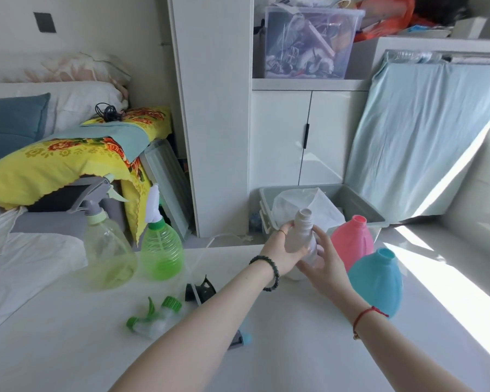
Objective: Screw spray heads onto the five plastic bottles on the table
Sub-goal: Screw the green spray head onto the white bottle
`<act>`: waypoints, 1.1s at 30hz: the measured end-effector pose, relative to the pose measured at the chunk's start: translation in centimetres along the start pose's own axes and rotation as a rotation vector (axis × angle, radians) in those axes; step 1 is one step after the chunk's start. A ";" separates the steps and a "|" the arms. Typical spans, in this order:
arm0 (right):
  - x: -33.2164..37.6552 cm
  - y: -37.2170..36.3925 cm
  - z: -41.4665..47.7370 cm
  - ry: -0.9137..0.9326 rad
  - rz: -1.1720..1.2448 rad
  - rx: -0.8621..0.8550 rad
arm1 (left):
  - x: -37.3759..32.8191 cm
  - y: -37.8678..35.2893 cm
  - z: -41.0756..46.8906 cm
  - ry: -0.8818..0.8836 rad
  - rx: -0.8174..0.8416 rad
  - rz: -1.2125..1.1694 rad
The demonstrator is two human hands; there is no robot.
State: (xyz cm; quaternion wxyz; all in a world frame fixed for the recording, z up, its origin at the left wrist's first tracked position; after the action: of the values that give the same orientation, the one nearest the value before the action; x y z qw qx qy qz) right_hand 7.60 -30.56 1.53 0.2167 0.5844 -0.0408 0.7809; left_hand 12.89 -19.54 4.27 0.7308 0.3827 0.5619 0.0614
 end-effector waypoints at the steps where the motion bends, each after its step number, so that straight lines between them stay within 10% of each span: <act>1: 0.2 0.0 -0.1 0.013 0.002 0.000 | 0.1 0.5 -0.4 -0.007 -0.013 0.021; 10: 7.1 -4.0 -2.8 0.179 0.028 0.090 | -0.4 9.4 -6.8 -0.138 -0.228 0.103; 30: 7.4 -9.9 -13.5 0.049 0.103 0.405 | 9.4 11.3 -18.6 -0.016 -0.058 -0.161; 33: 7.0 -9.6 -14.2 0.043 0.119 0.419 | 12.4 12.4 -18.1 0.112 -0.147 0.280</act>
State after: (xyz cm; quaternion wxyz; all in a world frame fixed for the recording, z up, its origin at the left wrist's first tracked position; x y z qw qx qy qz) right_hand -2.93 -15.34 1.76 0.0449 0.5966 0.0927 0.7959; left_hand 5.83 4.49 1.12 0.7086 0.3989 0.5368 0.2248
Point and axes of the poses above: each hand's wrist, its own z-axis towards the middle knuckle, its own y-axis out of the back of the hand, x = y × z, the point moved 1 cm from there along z, towards the middle knuckle, and after that the axes turned 14 degrees about z, right-handed, at the moved point
